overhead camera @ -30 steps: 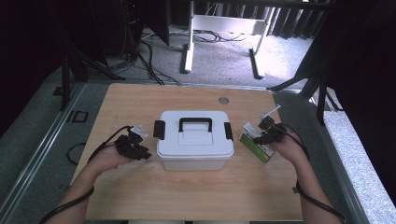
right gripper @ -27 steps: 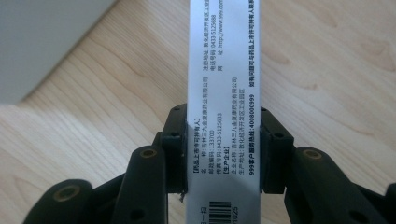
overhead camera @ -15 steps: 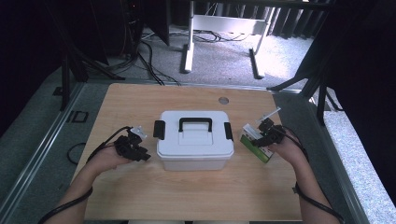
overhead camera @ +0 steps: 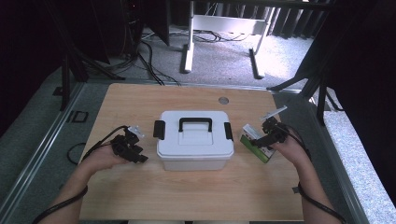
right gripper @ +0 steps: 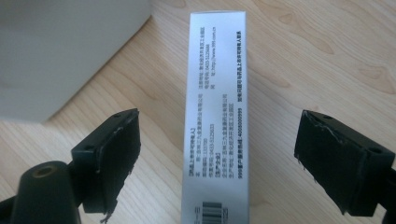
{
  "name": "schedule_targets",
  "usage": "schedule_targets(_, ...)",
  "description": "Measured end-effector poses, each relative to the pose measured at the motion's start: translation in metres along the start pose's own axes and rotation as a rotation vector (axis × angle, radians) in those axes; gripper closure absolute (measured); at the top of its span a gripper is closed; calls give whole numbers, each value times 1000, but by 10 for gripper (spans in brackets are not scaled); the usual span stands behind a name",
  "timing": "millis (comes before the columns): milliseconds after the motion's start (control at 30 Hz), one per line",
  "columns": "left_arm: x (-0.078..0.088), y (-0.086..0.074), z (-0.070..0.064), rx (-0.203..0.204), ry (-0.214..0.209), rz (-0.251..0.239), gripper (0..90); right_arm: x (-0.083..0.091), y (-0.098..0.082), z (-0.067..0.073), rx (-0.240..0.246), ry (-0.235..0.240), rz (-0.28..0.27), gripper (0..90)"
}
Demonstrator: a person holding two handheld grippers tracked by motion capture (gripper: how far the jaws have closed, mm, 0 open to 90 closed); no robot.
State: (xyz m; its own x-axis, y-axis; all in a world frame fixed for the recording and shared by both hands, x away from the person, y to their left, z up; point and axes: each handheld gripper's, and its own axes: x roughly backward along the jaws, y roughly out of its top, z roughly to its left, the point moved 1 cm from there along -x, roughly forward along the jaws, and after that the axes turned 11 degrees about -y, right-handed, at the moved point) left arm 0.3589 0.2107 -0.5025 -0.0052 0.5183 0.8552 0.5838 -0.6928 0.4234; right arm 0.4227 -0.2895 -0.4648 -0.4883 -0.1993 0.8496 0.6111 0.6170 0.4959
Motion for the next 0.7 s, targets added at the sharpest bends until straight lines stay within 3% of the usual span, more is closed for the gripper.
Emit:
schedule_targets(100, 4, -1, 0, 11, -15, 7, 449, 3, 1, -1, -6, 20, 5, 141)
schedule_targets(267, 18, 2, -2, 15, -18, 37, 449, 5, 3, 5, 33, 2, 56, 133)
schedule_targets(400, 34, 6, -4, 6, -17, 43, 449, 6, 2, 11, 66, 18, 89, 120)
schedule_targets(500, 63, 14, -11, -14, 8, 51, 451, 5, 3, 15, 89, 9, 118, 121)
schedule_targets(533, 63, 14, -11, -14, 8, 51, 459, 4, 4, 15, 90, 14, 120, 121)
schedule_targets(700, 94, 30, -24, -67, 41, 80, 462, 5, 5, 13, 71, 19, 108, 122)
